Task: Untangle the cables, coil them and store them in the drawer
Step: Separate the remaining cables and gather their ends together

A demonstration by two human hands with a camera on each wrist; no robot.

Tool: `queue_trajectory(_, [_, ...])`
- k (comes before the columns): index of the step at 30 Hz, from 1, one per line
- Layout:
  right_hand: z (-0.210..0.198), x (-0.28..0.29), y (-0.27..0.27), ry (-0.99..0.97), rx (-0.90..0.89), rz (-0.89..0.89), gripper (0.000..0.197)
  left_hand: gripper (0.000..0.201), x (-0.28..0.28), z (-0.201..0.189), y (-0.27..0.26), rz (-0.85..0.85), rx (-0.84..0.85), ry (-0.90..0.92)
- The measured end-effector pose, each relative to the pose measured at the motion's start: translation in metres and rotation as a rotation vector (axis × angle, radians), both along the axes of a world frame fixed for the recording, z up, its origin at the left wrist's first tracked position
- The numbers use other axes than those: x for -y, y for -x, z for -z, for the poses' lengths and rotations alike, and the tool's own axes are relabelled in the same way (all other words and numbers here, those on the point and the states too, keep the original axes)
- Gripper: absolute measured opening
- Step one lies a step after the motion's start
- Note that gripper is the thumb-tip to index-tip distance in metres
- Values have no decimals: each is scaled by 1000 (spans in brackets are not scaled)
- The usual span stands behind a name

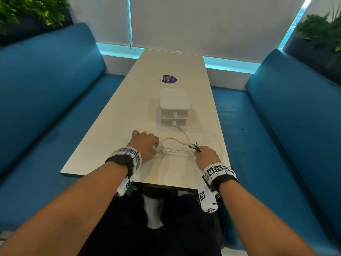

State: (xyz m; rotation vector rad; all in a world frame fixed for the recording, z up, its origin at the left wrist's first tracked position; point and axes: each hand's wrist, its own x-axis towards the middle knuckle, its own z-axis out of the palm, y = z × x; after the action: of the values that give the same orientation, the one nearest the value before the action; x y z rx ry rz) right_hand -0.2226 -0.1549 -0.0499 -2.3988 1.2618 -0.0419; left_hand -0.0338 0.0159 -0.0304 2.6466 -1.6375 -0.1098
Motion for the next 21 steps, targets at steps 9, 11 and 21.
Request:
queue_trajectory(9, [4,-1,1,-52,67,-35,17,38,33,12,52,230,86,-76])
queue_trajectory(11, [0,5,4,-44,69,-10,21,21,29,20,45,192,25,24])
queue_trajectory(21, [3,8,3,18,-13,22,24,14,5,5,29,139,-123,211])
